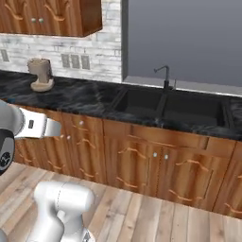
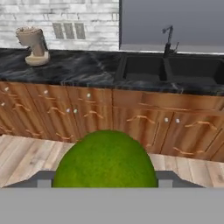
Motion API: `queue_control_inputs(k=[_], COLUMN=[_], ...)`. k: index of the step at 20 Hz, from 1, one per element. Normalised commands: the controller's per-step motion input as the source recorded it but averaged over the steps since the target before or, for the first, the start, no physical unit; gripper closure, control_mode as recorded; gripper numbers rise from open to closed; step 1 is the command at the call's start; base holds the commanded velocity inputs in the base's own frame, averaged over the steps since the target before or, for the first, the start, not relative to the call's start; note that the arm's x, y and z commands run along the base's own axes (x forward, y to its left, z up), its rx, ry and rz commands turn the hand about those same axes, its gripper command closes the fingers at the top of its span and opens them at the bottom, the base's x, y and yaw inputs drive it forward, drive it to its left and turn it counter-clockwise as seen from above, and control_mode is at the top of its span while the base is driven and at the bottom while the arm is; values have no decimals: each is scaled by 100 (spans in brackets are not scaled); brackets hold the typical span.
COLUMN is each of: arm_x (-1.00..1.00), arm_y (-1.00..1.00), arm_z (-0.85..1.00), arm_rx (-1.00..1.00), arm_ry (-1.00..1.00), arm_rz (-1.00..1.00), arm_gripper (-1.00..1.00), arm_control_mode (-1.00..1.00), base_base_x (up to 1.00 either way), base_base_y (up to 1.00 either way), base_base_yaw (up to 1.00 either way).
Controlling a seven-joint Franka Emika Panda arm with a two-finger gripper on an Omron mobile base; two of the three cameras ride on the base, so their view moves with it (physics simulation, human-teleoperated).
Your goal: Grab the lemon and lime from the fridge, place them in the blender, close the lid, and turn on the blender to create a marinade.
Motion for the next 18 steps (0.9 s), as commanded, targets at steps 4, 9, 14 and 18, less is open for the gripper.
queue_control_inputs(k=[4,9,14,18], arm_x=[0,0,0,0], arm_y=[0,0,0,0], arm_z=[0,0,0,0], arm_rx=[0,0,0,0], arm_ry=[0,0,0,0], arm_rz=[0,0,0,0], arm_gripper=[100,100,100,100], arm_control_mode=[100,100,100,100], base_base_x=[69,70,63,64], base_base_y=[-95,-100,-100,-100], base_base_yaw=[-57,-45,-17,-2])
